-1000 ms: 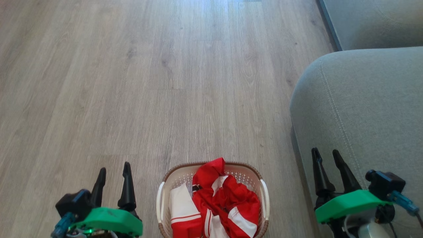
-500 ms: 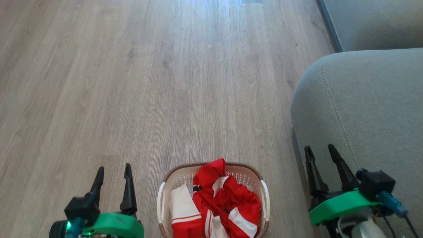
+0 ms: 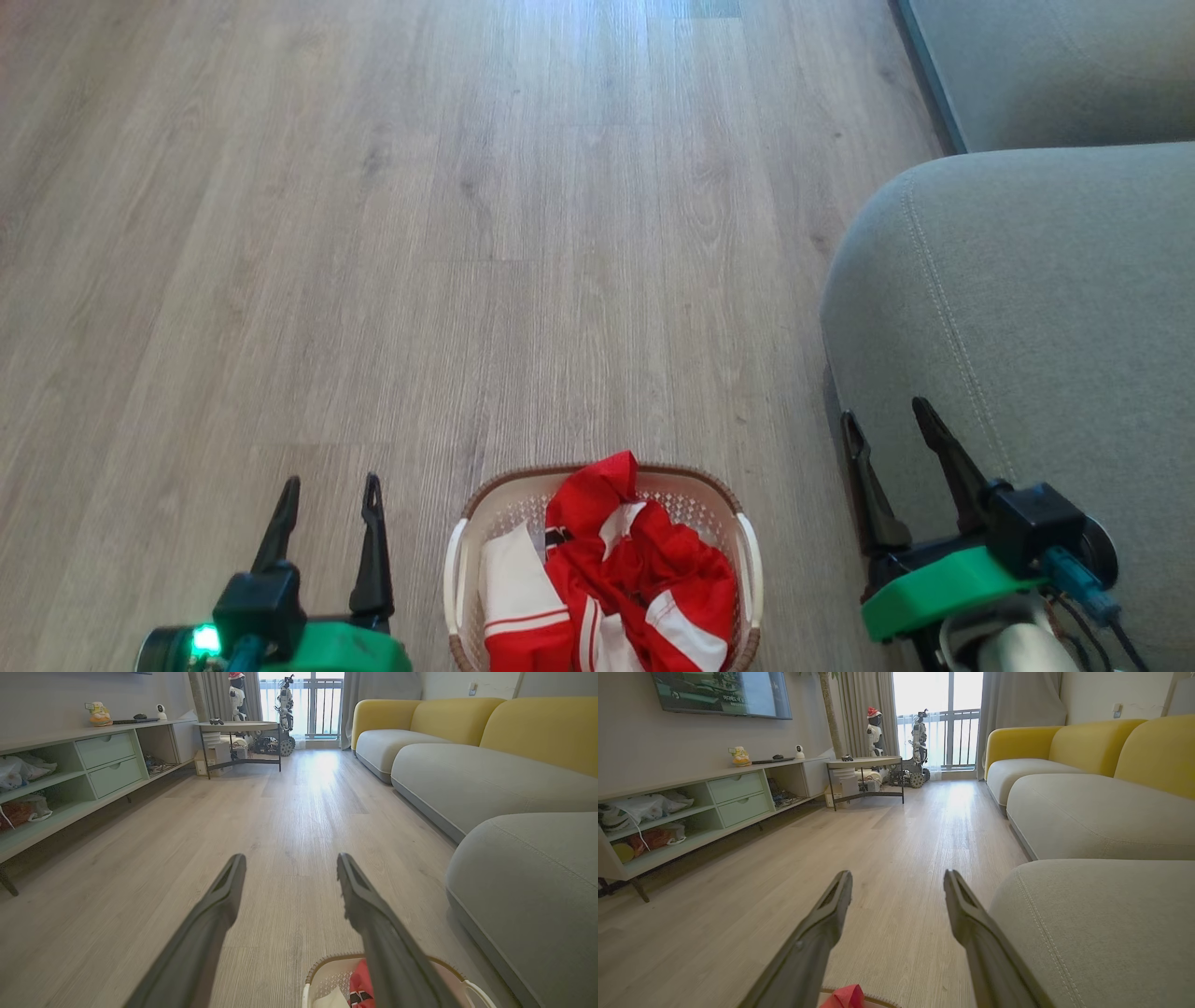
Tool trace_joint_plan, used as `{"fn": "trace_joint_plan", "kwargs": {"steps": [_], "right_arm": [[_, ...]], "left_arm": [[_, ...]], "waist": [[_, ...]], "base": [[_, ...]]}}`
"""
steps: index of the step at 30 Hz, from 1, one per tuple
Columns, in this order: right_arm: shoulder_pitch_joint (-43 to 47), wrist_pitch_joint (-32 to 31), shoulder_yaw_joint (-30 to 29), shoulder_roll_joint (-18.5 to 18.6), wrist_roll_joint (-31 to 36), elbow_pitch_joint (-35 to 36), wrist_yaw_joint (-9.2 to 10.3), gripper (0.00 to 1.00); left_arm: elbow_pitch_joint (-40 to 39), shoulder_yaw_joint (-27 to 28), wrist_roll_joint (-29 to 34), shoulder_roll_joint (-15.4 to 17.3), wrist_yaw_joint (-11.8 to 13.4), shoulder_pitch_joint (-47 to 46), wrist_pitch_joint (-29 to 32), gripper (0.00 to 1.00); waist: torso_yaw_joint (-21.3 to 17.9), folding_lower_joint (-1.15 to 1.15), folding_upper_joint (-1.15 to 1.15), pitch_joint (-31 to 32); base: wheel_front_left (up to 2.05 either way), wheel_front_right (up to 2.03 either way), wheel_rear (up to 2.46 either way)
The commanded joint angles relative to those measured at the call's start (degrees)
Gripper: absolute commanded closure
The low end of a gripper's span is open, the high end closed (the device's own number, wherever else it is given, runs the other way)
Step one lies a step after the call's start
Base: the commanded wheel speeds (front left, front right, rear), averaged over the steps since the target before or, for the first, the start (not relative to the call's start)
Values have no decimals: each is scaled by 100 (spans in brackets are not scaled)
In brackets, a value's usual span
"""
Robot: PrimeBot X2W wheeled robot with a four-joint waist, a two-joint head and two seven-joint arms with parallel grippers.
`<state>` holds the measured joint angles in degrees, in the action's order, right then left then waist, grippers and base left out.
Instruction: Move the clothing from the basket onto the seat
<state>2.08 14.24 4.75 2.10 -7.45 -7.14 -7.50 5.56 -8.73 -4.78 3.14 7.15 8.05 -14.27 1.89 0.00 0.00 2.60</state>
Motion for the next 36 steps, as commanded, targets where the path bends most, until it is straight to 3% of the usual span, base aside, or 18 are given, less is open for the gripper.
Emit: {"fn": "trace_joint_plan", "kwargs": {"steps": [1, 36], "right_arm": [[-77, 75, 156, 77, 46, 218, 1, 0], [-20, 75, 146, 77, 61, 220, 1, 0]], "left_arm": [[-221, 163, 25, 2, 31, -146, -73, 0], [-142, 223, -55, -25, -32, -77, -73, 0]], "waist": [[-2, 0, 0, 3], [-5, 0, 0, -6]], "base": [[0, 0, 0], [0, 0, 0]]}}
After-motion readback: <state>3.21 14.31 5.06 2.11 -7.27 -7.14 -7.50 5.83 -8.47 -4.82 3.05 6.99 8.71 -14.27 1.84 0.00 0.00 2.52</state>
